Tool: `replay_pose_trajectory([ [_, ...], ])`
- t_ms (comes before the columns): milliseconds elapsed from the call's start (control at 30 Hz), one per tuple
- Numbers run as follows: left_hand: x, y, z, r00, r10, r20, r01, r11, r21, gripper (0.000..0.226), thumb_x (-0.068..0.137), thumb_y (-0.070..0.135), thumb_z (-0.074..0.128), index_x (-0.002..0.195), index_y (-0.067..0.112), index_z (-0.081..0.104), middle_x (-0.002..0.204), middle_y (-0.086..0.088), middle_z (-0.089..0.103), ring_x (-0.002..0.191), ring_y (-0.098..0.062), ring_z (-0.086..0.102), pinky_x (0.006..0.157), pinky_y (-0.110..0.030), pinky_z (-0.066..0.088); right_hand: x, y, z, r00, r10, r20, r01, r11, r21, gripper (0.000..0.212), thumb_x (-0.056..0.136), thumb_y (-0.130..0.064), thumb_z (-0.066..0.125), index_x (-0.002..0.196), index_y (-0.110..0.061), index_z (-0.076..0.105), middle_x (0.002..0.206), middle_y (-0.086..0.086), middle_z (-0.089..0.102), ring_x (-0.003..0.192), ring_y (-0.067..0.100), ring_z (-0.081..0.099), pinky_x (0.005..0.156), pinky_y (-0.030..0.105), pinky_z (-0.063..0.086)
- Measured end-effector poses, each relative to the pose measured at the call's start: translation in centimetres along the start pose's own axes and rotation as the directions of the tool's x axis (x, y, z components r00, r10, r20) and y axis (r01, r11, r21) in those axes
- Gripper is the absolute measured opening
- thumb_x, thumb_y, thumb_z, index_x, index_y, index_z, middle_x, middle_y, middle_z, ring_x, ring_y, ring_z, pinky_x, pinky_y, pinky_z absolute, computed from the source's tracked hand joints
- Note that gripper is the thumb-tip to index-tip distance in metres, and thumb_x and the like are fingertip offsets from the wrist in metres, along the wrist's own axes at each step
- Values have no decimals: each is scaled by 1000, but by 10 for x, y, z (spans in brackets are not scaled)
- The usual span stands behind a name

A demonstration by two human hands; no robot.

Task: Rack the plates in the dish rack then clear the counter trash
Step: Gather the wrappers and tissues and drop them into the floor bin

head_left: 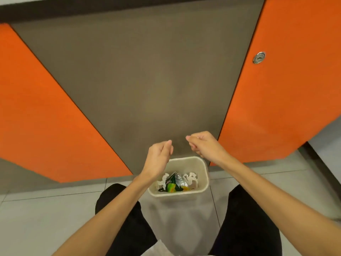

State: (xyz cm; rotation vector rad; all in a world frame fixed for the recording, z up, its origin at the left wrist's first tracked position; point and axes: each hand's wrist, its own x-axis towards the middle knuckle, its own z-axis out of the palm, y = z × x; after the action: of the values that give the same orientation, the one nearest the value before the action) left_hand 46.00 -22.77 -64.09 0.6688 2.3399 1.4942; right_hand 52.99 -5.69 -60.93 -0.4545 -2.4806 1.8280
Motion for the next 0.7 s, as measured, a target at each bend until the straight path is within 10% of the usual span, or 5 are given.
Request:
replay_pose_trajectory([
  [433, 1, -125, 43, 923, -213, 319, 149, 966, 213, 21, 91, 20, 65, 83, 17, 45, 66, 6, 40, 63, -12, 38, 60, -29, 34, 18, 111, 36, 958, 209, 195, -104, 891, -443, 22, 93, -7, 46, 89, -21, 63, 109, 2, 64, 98, 18, 59, 81, 29, 43],
  [700, 24, -145, 55, 853, -212, 477, 106, 965, 238, 9, 96, 24, 47, 99, 32, 47, 86, 12, 46, 81, -12, 45, 76, -33, 40, 29, 159, 44, 984, 84, 158, -3, 889, -458, 22, 88, 1, 52, 86, -16, 65, 95, -3, 63, 94, 12, 53, 74, 20, 33],
])
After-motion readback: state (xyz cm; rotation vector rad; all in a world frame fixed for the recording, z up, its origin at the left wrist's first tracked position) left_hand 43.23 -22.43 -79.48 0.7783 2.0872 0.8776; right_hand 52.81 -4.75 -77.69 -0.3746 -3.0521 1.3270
